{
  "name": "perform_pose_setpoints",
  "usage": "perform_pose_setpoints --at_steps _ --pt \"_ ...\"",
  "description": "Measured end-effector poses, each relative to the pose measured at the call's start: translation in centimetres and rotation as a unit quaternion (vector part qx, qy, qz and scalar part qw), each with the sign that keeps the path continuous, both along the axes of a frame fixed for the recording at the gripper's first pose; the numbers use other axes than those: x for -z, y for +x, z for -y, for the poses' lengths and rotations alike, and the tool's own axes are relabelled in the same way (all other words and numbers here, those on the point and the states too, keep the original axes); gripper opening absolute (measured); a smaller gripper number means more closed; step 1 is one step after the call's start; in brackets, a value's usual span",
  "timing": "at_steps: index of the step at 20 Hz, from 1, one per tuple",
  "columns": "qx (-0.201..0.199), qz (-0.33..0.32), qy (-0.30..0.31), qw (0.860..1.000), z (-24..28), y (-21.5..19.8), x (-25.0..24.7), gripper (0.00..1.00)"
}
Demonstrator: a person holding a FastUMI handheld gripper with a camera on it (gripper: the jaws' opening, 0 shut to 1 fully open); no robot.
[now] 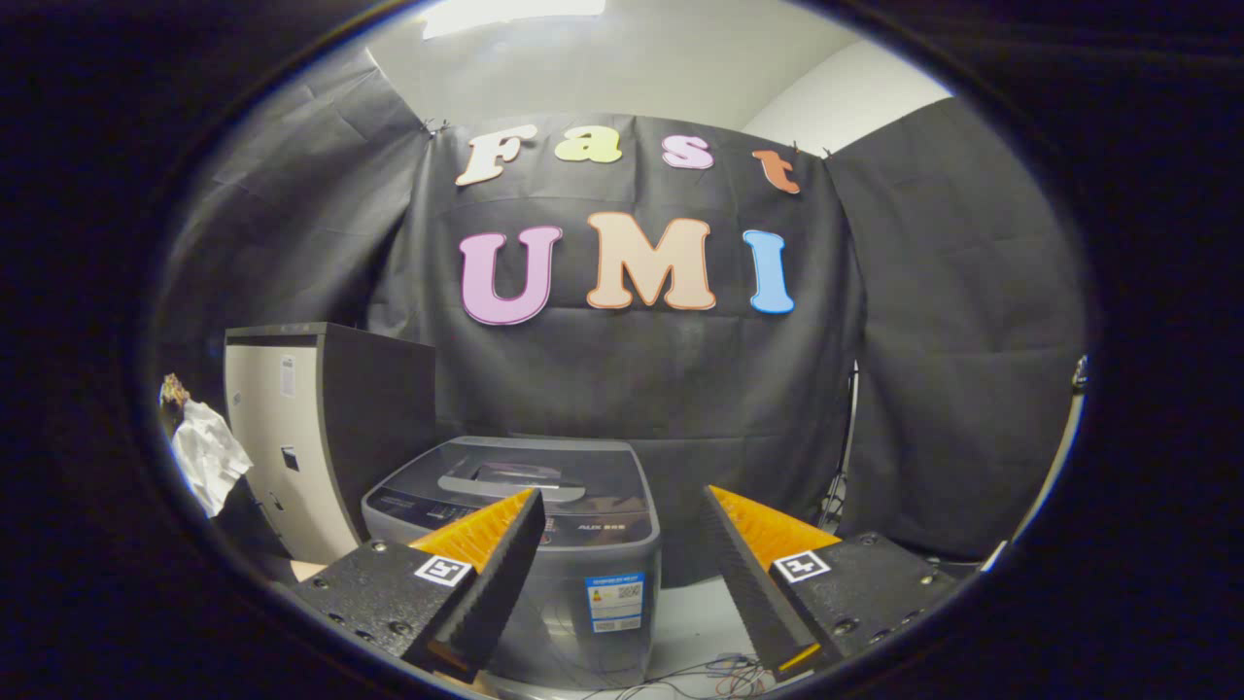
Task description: Put the clothes into the washing machine and then close the washing machine lid.
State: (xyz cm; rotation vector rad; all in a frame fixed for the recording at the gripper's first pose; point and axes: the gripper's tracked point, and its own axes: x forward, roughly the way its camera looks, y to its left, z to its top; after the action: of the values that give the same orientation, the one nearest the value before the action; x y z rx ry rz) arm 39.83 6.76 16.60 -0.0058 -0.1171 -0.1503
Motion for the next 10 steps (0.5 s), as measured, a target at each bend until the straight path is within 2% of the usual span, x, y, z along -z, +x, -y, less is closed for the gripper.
perform_pose_setpoints --at_steps 6,10 --pt "-0.041 -0.018 0.004 0.999 -1.7 -0.5 1.1 0.97" --pt "-0.054 -0.026 -0.004 0.998 -1.9 -0.9 1.5 0.97"
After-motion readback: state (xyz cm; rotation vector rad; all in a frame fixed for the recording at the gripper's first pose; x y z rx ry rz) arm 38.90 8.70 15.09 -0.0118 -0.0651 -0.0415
